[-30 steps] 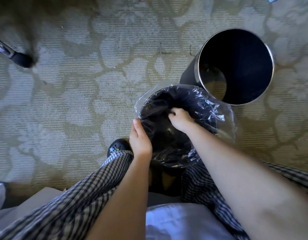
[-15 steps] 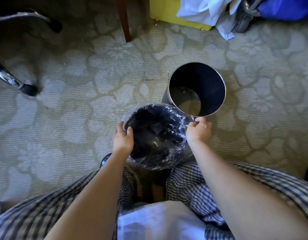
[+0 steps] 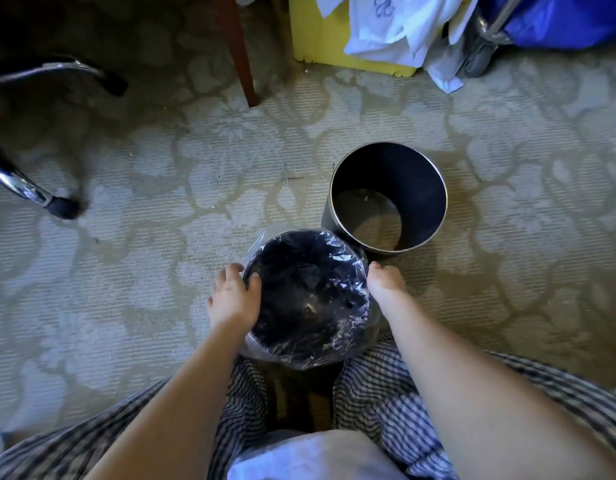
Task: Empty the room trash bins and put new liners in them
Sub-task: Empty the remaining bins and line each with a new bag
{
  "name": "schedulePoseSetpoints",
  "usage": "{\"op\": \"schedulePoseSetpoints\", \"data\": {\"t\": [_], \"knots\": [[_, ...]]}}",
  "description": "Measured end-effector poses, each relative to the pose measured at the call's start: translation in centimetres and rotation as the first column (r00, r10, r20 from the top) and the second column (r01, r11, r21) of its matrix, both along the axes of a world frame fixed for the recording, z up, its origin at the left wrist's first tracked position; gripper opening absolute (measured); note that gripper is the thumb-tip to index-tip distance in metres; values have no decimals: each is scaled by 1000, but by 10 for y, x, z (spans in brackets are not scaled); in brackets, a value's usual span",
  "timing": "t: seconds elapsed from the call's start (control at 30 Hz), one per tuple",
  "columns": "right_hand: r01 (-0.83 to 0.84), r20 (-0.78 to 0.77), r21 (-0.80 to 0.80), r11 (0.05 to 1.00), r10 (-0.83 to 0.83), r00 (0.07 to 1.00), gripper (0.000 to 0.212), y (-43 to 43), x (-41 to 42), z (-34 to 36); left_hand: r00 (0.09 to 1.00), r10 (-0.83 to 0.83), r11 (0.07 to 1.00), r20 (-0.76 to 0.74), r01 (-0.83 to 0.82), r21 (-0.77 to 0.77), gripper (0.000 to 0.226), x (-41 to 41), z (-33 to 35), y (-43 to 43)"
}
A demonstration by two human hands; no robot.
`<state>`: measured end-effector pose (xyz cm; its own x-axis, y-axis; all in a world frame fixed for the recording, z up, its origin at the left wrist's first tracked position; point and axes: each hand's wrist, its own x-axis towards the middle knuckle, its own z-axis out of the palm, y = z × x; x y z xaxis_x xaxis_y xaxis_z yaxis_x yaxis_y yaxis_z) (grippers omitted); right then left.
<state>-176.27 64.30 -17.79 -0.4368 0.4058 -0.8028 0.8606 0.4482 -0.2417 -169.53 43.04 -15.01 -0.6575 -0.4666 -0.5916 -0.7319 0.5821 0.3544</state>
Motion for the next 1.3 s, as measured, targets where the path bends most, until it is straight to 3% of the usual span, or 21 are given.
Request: {"op": "schedulePoseSetpoints", "data": {"t": [0.13,0.23,0.4,0.5,0.67,0.77,0.87,1.0,1.13,1.3], "knots": [[-110,-45,62,992,113,993,47,10,-20,8,977,-183,983,-108,183,-11,35,-31,18,7],[-157,-111,82,984,166,980,44,23,-44,18,941,-324,946,-101,321,-42,39,-62,30,18],[-320,-155,297,900,376,914,40,60,-89,37,850,-525,851,-54,523,-45,45,-108,34,44],[-311,-142,342,887,376,916,39,90,-102,36,819,-574,819,4,574,-31,47,-132,29,61],[-230,-122,272,934,271,955,41,114,-99,13,777,-614,781,141,624,-35,51,-154,10,90],[-161,-104,126,979,174,979,38,114,-95,0,770,-608,781,194,624,-32,56,-156,-3,104],[-92,-105,36,995,95,990,34,107,-96,-10,821,-545,833,168,553,0,61,-155,-13,110],[-93,-156,82,992,105,982,25,105,-99,-17,944,-321,938,73,306,163,70,-152,-22,107],[-95,-302,171,981,144,942,28,112,-102,-8,970,-243,942,-19,241,235,55,-151,-25,108],[-88,-410,123,989,131,902,27,125,-98,31,976,-107,924,-187,167,344,48,-156,16,125]]}}
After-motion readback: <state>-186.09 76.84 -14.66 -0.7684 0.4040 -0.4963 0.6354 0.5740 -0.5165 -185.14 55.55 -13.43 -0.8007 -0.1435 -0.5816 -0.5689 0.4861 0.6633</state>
